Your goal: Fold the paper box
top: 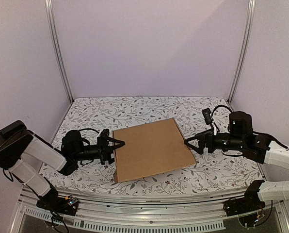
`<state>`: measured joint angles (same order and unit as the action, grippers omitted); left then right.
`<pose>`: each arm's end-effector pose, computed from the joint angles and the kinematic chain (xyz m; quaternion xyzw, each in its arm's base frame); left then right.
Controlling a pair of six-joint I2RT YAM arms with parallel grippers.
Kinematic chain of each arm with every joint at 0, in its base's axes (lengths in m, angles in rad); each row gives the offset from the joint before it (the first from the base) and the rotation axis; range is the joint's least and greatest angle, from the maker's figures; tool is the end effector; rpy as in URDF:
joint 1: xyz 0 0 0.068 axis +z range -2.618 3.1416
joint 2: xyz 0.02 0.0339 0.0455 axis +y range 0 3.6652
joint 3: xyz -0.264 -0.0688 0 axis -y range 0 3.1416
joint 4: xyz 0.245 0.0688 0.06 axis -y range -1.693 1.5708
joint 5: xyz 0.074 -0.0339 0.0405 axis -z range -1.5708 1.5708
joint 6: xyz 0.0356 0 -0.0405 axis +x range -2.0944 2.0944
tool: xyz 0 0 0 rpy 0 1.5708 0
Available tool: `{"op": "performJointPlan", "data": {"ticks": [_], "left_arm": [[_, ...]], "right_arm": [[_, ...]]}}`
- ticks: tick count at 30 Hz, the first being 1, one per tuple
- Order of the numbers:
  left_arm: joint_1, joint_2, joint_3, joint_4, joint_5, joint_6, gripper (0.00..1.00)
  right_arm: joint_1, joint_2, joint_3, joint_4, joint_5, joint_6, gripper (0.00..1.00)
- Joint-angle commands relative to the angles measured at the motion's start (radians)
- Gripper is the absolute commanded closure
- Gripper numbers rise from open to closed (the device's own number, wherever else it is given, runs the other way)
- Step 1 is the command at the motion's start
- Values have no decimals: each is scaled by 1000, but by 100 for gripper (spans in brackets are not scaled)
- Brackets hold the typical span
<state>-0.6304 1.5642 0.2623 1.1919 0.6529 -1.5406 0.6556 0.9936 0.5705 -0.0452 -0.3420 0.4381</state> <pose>0.1834 -0.1606 0.1460 -0.1180 0.7278 -0.6704 0.0835 0.1671 0.1435 0.2403 -0.1797 0.8248 0.3922 0.3655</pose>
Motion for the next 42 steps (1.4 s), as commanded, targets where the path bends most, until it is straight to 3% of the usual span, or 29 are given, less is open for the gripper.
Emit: {"op": "performJointPlan", "data": {"ticks": [1,6,10,14,18,22,25,32,40,42], "left_arm": [[66,-130,47,-98,229,-69,77],[166,-246,85,-123,459,-137,82],[208,-352,133,-262,594,-41,83],[215,-427,184,-516,658,117,83],[218,-480,219,-659,687,187,83],[219,-505,243,-803,693,288,83],[218,-502,232,-841,699,318,83],[218,-503,221,-903,694,364,84],[218,-498,232,-953,696,422,84],[218,-496,241,-991,693,448,83]], "right_arm": [[119,-157,47,-144,64,-305,1],[235,-325,77,-148,90,-653,1],[324,-391,161,-280,52,-1006,1],[465,-382,181,-333,270,-1323,1],[632,-354,171,-313,497,-1575,1],[787,-289,120,-188,733,-1850,1],[838,-256,82,-69,806,-2025,1],[892,-107,72,153,871,-2130,1],[892,28,69,286,860,-2105,2],[892,37,67,304,861,-2084,6]]}}
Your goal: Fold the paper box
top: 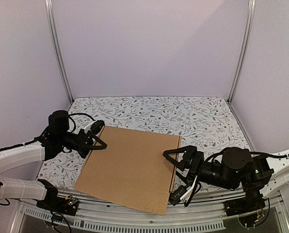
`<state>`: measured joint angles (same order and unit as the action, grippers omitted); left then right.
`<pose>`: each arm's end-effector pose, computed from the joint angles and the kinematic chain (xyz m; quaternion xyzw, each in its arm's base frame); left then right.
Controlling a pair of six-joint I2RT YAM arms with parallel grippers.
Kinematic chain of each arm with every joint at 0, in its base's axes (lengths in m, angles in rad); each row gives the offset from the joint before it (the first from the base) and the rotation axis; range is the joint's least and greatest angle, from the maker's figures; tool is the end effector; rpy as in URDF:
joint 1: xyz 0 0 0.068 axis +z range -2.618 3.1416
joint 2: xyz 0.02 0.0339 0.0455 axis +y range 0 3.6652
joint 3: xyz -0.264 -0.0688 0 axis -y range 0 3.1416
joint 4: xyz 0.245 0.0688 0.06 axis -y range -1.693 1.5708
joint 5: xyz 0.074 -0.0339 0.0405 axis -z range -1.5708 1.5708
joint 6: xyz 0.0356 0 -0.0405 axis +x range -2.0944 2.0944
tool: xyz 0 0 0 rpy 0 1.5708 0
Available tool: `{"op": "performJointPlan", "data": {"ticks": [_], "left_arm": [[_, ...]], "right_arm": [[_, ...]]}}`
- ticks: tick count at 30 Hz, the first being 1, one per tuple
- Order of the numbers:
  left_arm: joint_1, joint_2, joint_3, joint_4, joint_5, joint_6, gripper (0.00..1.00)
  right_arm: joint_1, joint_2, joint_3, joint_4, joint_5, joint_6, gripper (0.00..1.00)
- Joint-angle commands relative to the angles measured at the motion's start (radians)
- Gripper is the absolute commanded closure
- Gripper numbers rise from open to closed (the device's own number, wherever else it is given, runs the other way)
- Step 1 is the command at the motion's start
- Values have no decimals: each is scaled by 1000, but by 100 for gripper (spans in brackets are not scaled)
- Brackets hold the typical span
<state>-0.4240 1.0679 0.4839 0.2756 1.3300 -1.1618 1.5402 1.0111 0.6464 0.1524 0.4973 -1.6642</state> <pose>0.1761 -0.1174 0.2347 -0.1106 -0.7239 0.6804 0.0290 0.0241 0.2324 0.2837 -0.7586 0.1308 -0.2288 0.5959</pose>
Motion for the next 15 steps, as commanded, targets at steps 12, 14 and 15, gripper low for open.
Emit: {"op": "performJointPlan", "data": {"ticks": [12,14,15], "left_arm": [[19,-83,80,-264,-24,202,35],[34,-131,133,-369,-67,272,12],[41,-153,193,-453,-108,338,2]], "right_arm": [[9,-78,-19,71,5,282,65],[10,-89,-19,51,16,374,66],[9,-95,-19,27,17,415,66]]}}
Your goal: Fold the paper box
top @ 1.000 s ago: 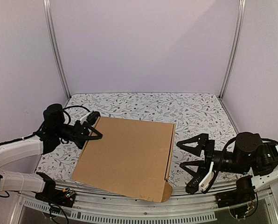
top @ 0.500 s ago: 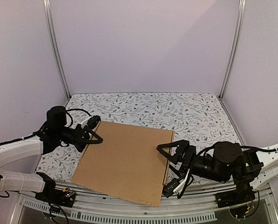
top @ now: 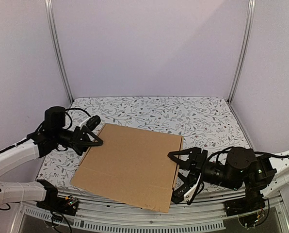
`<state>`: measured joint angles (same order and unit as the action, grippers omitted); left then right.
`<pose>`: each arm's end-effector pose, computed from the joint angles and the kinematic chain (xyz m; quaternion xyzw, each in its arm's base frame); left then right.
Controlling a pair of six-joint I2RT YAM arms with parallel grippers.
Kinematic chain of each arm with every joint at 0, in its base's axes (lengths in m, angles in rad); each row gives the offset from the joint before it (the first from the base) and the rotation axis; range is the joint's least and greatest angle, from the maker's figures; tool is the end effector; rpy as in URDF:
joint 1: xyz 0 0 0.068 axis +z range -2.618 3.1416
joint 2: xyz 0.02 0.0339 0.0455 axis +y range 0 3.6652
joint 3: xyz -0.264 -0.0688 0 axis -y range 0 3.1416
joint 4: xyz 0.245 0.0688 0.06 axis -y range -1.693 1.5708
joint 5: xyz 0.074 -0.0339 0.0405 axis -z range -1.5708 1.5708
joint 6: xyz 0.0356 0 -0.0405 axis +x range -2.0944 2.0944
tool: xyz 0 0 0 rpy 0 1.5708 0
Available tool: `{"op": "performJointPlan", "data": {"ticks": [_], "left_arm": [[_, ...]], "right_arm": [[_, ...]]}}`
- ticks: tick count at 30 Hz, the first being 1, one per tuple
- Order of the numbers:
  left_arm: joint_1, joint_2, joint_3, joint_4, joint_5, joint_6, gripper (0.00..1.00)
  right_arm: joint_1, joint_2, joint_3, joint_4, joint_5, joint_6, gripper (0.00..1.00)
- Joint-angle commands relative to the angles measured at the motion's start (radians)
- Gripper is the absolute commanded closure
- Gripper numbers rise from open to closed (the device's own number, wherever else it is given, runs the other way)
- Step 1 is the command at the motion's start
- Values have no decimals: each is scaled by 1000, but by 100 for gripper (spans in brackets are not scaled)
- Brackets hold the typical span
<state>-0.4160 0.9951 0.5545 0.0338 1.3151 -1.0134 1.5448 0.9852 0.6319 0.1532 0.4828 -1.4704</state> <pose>0.1687 -0.1122 0.2519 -0.1265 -0.7308 0.6708 0.0060 0.0225 0.2276 0.2841 -0.7407 0.1985 -0.1621 0.6210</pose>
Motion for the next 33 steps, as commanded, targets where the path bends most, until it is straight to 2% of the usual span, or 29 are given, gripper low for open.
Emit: {"op": "performJointPlan", "data": {"ticks": [1,4,9,11,14,19,22,28,33], "left_arm": [[39,-100,158,-336,-165,277,1],[41,-155,317,-641,-420,467,0],[40,-286,346,-731,-768,541,0],[40,-311,331,-733,-829,536,0],[26,-322,294,-688,-777,528,0],[-46,-331,251,-624,-852,522,0],[-88,-297,233,-586,-946,521,1],[-204,-169,242,-555,-1090,535,1],[-261,-116,262,-576,-1133,579,7]], "right_arm": [[2,-71,-4,-3,32,280,66],[-34,-60,-10,-82,-2,503,65],[-217,-55,-61,-115,-279,936,64],[-314,-45,-79,-100,-427,1066,66],[-427,-10,-126,-23,-634,1214,68],[-516,111,-169,85,-824,1288,75],[-537,184,-194,189,-912,1322,76],[-541,269,-227,261,-945,1338,76],[-543,267,-278,292,-935,1330,77]]}}
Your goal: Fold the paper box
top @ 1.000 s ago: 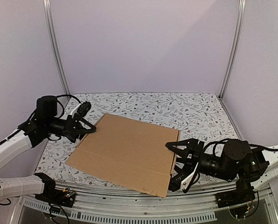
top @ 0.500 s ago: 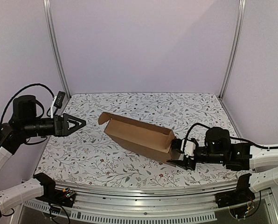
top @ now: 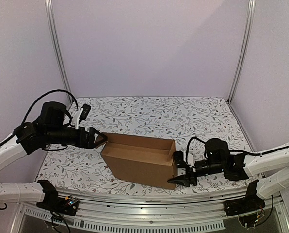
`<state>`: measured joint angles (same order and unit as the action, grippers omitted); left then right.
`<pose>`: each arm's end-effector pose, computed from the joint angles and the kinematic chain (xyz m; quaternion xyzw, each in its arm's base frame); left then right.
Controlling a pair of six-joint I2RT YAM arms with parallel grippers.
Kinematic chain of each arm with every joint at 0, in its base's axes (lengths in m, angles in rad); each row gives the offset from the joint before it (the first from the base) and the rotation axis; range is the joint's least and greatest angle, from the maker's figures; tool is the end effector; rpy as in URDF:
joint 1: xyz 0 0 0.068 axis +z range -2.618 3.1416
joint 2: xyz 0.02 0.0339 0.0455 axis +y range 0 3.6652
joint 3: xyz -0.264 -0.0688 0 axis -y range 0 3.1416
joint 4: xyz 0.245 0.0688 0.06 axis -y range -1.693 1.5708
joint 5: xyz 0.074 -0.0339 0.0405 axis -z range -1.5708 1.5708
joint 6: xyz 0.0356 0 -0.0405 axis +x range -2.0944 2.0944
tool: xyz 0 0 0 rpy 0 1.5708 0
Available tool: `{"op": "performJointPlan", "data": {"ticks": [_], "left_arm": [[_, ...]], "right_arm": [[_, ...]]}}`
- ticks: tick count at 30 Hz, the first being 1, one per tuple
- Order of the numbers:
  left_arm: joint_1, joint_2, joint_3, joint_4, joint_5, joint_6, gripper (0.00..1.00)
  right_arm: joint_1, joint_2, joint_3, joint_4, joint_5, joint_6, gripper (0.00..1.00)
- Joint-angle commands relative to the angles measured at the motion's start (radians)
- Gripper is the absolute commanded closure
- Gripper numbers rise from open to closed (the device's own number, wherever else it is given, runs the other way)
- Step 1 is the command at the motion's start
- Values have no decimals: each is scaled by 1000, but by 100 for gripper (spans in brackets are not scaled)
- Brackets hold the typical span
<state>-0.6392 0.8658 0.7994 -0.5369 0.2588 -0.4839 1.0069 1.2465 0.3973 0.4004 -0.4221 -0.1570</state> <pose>0.1444 -0.1187 0.2967 0.1279 0.8706 -0.3423 0.3296 0.1153 0.2095 0.1732 -0.5482 0.6304 0.3761 0.4008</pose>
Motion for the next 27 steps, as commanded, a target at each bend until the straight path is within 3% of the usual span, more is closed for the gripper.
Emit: {"op": "performJointPlan", "data": {"ticks": [1,10,21,27], "left_arm": [[-39,18,25,-17,-78,59,10],[-43,30,72,-104,-84,95,39],[-88,101,96,-70,-50,102,56],[-105,120,118,-83,-80,108,74]], "right_arm": [[-7,2,-54,45,-30,15,77],[-11,-45,-93,47,-10,24,76],[-11,-41,-91,53,-6,30,76],[-11,-19,-94,74,-9,34,76]]}}
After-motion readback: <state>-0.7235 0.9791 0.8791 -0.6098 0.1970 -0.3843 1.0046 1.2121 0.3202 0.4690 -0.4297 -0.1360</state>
